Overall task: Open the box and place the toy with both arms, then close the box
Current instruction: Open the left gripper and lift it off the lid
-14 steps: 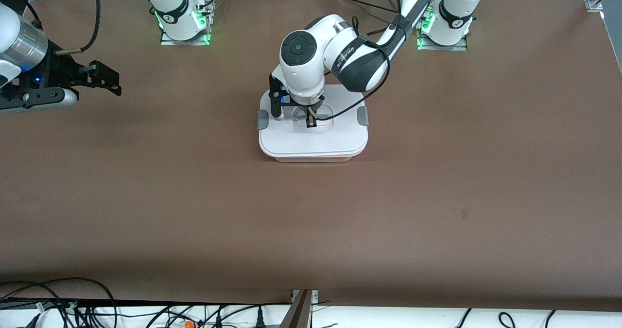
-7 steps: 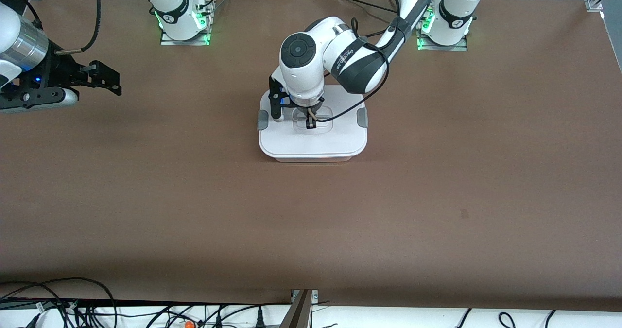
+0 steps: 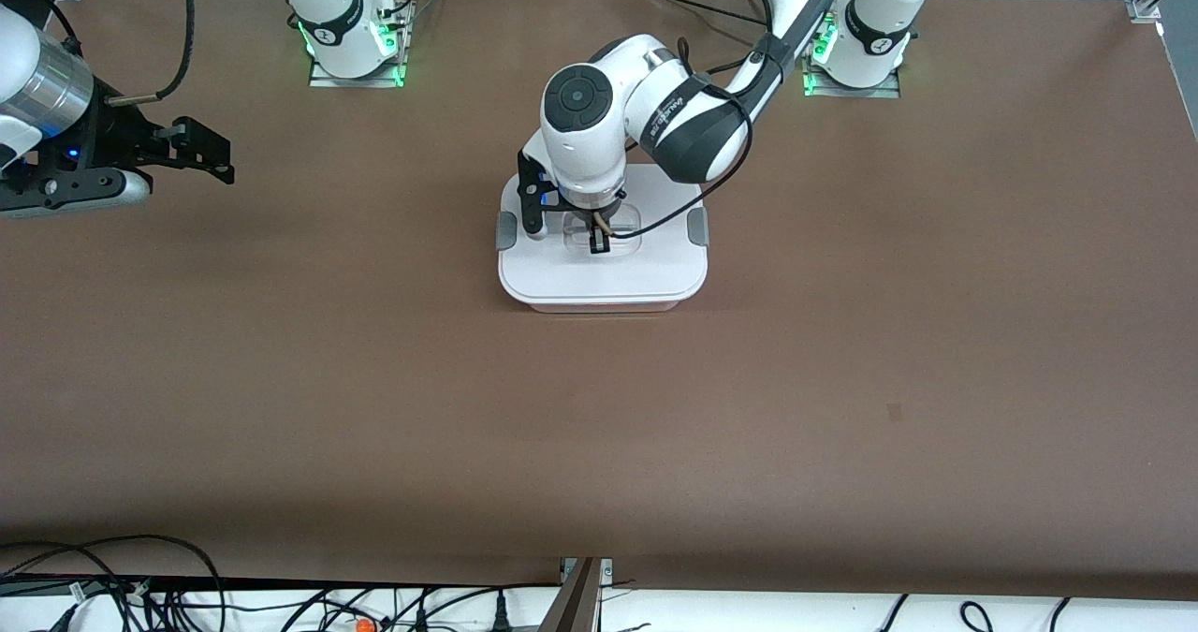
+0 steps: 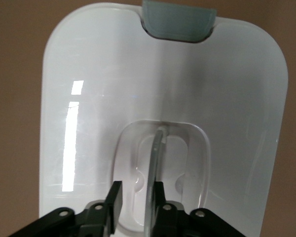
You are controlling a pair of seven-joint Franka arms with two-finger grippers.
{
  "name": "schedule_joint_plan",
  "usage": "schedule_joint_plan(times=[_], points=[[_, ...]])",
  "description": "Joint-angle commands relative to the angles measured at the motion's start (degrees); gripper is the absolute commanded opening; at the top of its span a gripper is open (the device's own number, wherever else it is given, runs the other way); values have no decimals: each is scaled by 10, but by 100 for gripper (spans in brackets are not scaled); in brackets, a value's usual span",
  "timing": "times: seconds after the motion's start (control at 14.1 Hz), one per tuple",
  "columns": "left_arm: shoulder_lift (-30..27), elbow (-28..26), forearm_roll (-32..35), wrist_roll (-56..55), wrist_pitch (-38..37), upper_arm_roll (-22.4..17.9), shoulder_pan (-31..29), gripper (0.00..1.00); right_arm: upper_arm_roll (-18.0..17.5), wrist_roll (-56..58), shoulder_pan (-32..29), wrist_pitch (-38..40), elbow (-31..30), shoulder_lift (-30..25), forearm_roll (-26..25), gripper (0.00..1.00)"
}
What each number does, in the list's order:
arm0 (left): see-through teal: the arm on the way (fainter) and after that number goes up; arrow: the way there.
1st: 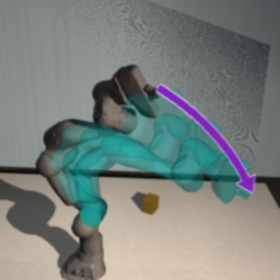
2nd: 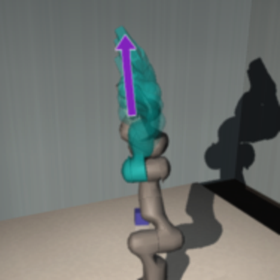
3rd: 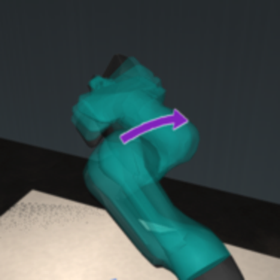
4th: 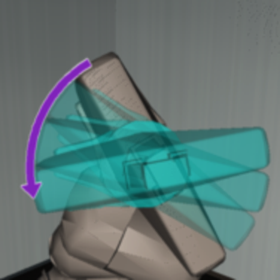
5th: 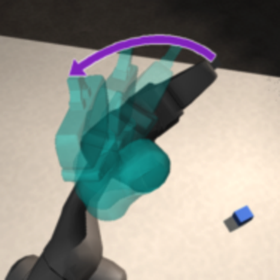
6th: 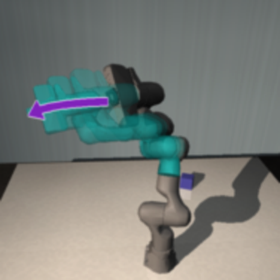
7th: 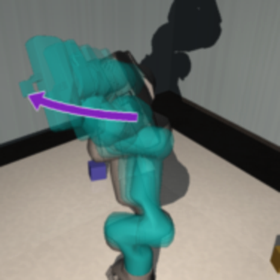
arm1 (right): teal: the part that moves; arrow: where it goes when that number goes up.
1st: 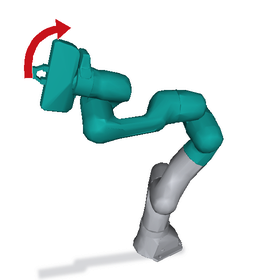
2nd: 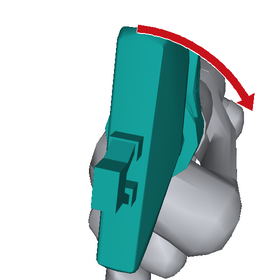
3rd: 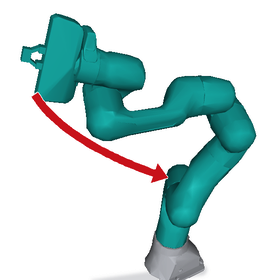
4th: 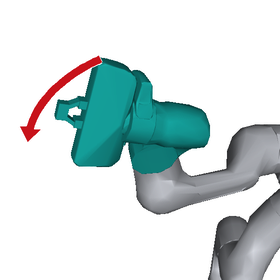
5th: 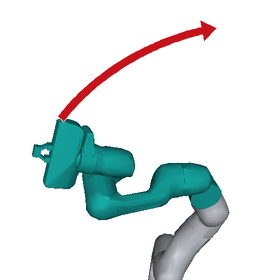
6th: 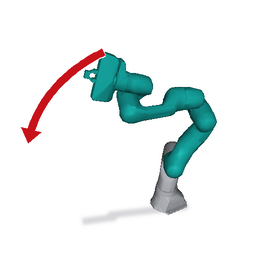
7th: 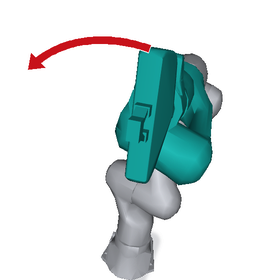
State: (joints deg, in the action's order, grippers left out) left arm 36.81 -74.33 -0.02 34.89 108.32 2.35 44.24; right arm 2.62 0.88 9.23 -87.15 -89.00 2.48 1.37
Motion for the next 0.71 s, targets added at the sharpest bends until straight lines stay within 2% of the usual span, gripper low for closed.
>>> schedule_joint_plan(times=[0.0,0.64], points=[[-6,27,-4,-23,-5,1,-26,100,-7,-4,-5,5,15,6,-4,100],[-33,29,4,-33,-64,-2,-169,100,-7,-4,-5,5,15,6,-4,100]])
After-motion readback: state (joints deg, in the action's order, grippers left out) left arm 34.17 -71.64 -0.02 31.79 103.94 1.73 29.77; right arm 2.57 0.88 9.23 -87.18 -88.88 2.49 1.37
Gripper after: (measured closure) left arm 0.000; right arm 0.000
